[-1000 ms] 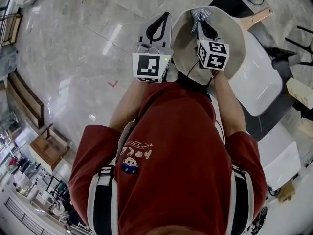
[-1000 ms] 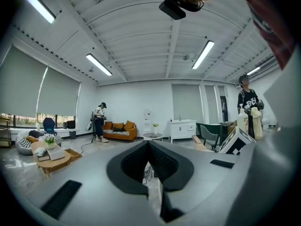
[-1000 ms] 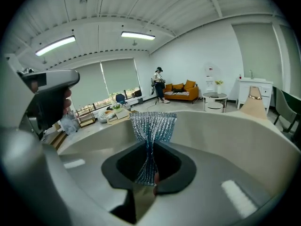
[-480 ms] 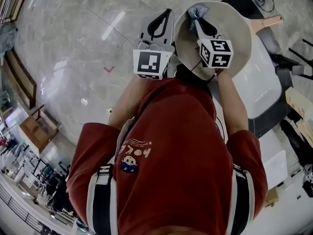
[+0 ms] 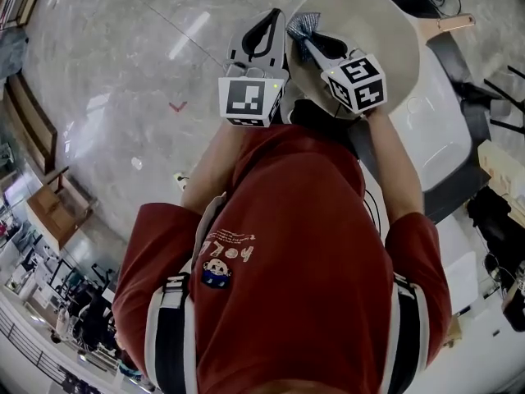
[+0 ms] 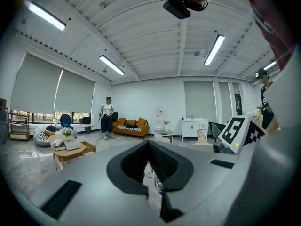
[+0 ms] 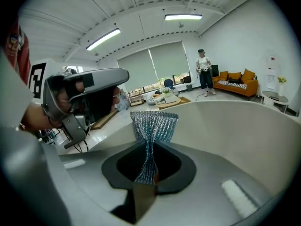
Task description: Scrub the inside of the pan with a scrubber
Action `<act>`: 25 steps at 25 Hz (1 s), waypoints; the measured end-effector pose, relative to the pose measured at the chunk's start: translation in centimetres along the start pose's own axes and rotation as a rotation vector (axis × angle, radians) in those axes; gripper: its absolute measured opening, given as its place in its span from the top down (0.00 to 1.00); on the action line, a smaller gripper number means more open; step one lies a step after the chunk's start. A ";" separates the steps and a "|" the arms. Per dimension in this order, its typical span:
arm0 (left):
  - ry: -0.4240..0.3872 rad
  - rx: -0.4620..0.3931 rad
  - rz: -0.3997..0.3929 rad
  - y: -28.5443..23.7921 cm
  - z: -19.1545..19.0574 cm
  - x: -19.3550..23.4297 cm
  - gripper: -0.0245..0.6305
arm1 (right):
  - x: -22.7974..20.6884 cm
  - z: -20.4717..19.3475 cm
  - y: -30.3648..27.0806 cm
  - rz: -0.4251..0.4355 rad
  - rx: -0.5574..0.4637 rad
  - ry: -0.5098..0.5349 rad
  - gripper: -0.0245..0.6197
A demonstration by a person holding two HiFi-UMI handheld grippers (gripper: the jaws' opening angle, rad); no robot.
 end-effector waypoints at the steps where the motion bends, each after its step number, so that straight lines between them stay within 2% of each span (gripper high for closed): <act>1: 0.000 0.000 -0.004 0.0 0.0 -0.1 0.95 | 0.2 -0.1 0.2 0.016 0.009 0.006 0.86; 12: -0.006 0.023 -0.054 -1.2 0.1 0.0 0.95 | 1.9 -1.2 1.2 0.161 0.148 0.108 0.86; 19: -0.018 0.039 -0.135 -3.0 0.4 -0.4 0.95 | 3.5 -2.5 2.7 0.244 0.300 0.256 0.86; 25: -0.024 0.048 -0.213 -4.5 0.9 -0.6 0.95 | 5.1 -3.1 4.4 0.282 0.398 0.271 0.86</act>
Point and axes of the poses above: the fingertips, and each gripper's own axes: y backward along the fingers, x to its left, z out of its top, the point moved 1 cm from there along y, backward along the fingers, and after that the axes turned 7 degrees about -z, right-handed, at the moved point
